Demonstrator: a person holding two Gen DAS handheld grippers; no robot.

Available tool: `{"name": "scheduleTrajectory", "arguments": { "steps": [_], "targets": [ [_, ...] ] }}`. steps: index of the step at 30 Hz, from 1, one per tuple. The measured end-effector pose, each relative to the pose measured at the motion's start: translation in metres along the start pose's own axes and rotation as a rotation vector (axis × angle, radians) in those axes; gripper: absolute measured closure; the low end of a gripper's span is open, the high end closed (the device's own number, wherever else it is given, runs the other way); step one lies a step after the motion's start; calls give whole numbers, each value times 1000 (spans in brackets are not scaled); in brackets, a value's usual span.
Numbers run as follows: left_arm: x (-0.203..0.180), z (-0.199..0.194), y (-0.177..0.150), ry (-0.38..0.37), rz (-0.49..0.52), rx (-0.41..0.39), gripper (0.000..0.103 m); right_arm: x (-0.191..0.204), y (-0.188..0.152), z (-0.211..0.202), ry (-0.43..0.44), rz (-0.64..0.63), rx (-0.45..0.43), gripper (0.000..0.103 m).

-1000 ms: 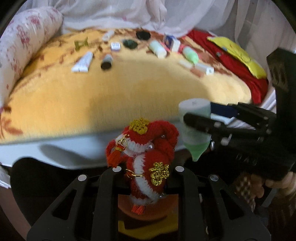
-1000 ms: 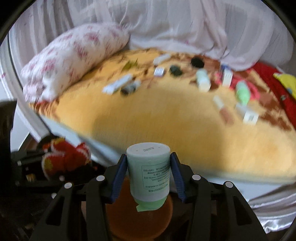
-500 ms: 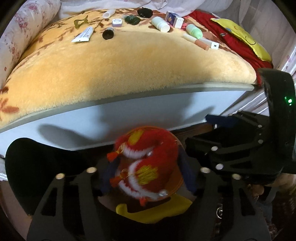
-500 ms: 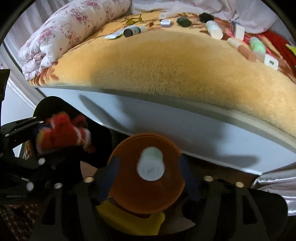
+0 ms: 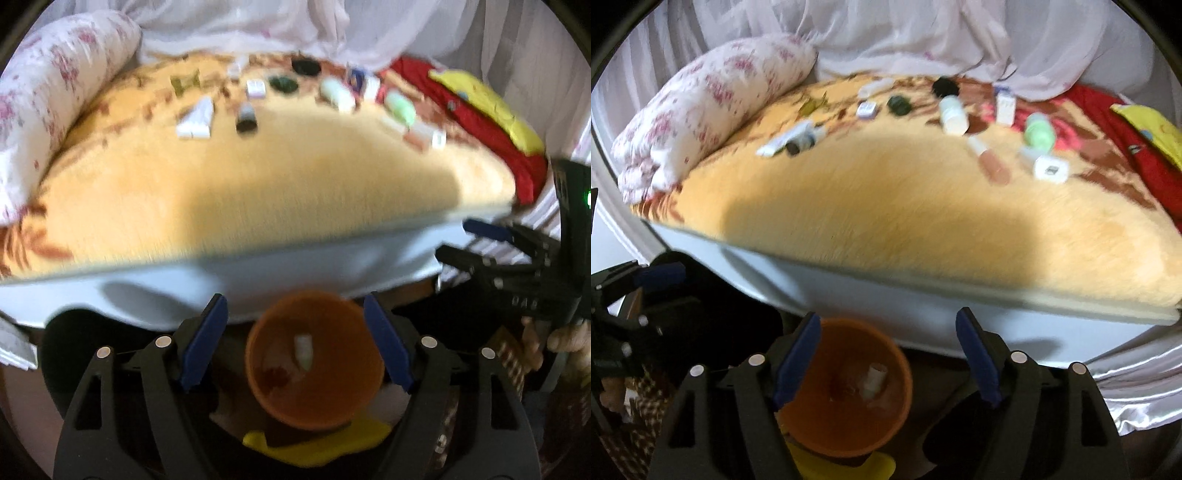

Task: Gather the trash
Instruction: 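Grasp the eye-drop bottle with the left tool while the right tool grasps the lip-gloss tube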

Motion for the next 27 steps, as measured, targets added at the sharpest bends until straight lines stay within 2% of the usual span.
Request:
{"name": "scheduleTrajectory", "arguments": {
  "steps": [2,5,10,14,16,23,24,27],
  "targets": [
    [3,-3,22,-10,-14,-58,29,-5,10,-6,-4,9,-38,26],
    [8,-2,65,18,-26,-156,29,-10,25,-11,-6,25,-92,26],
    [15,21,113,84,-4,-221,29,-14,43,-15,-26,10,-144,26],
    [20,52,131,95,1,-197,29,-18,45,-11,-29,-4,-147,26],
    [22,66,135,102,10,-180,35,-20,45,-9,-26,1,-146,26],
    [27,109,148,156,37,-126,41,-35,46,-1,-32,27,-141,26],
    [27,114,149,163,35,-117,45,-37,47,-1,-32,31,-142,26],
    [26,127,151,136,18,-92,80,-40,48,0,-41,35,-146,24]
  ]
}}
Point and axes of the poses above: each gripper's, at about its wrist camera, not at the fingertips, and z roughly the way its jaws point, x to its left, y to its top, the point moved 9 cm from there along z, roughly the way its jaws point, and after that the axes turned 6 degrees about y, right-handed, at the moved point
